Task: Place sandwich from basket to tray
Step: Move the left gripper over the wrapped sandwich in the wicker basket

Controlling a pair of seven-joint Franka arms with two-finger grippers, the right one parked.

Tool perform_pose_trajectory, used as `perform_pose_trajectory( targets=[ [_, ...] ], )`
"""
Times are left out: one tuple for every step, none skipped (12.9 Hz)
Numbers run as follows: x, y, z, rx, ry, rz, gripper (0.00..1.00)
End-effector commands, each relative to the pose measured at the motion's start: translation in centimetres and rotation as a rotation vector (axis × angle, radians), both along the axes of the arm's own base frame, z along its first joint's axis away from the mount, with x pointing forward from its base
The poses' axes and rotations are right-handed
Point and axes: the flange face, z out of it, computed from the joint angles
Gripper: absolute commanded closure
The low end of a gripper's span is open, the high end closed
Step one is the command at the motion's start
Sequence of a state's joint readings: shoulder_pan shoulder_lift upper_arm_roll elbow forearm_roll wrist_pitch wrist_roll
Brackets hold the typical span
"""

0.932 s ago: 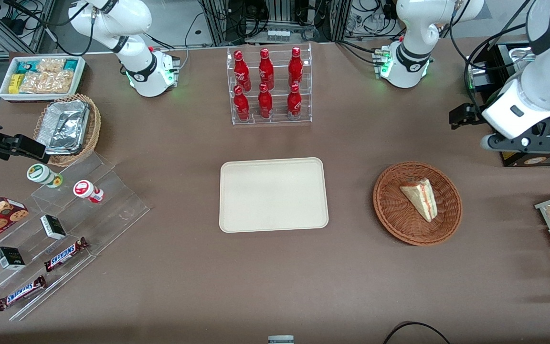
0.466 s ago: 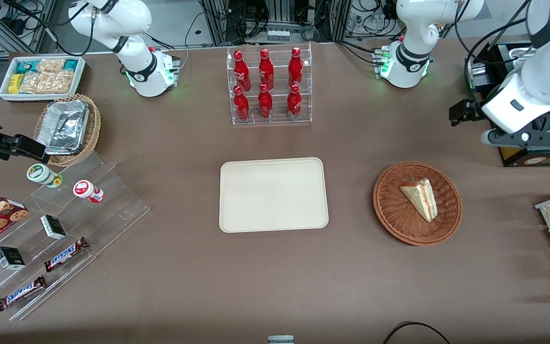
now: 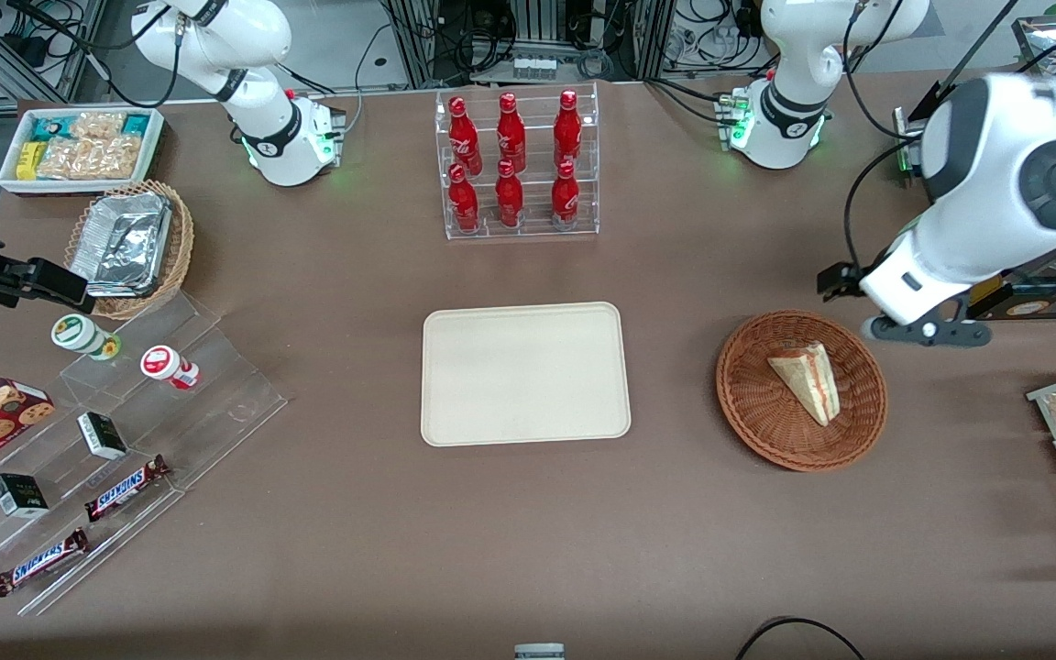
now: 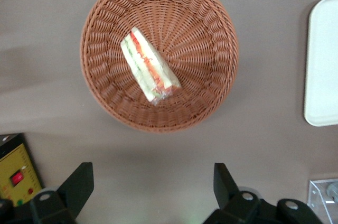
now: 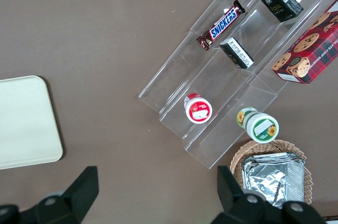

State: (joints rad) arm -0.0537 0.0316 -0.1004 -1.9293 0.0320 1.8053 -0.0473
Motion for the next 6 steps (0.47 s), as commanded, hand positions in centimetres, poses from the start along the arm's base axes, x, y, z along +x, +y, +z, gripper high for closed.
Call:
perform_pose_trajectory(
  targets=[
    [-1.1, 0.5, -3.1, -0.009, -0.042, -0.01, 0.0],
    [-1.2, 0.6, -4.4, -0.012, -0.06, -0.008, 0.0],
    [-1.1, 0.9, -5.9, -0.014, -0.063, -0.003, 0.0],
    [-1.0, 2.1, -7.0, -0.017, -0.081, 0.02, 0.0],
    [-1.2, 3.0, -8.0, -0.019, -0.104, 0.04, 0.0],
    [-1.3, 3.3, -8.8, -0.021, -0.123, 0.07, 0.0]
  ],
)
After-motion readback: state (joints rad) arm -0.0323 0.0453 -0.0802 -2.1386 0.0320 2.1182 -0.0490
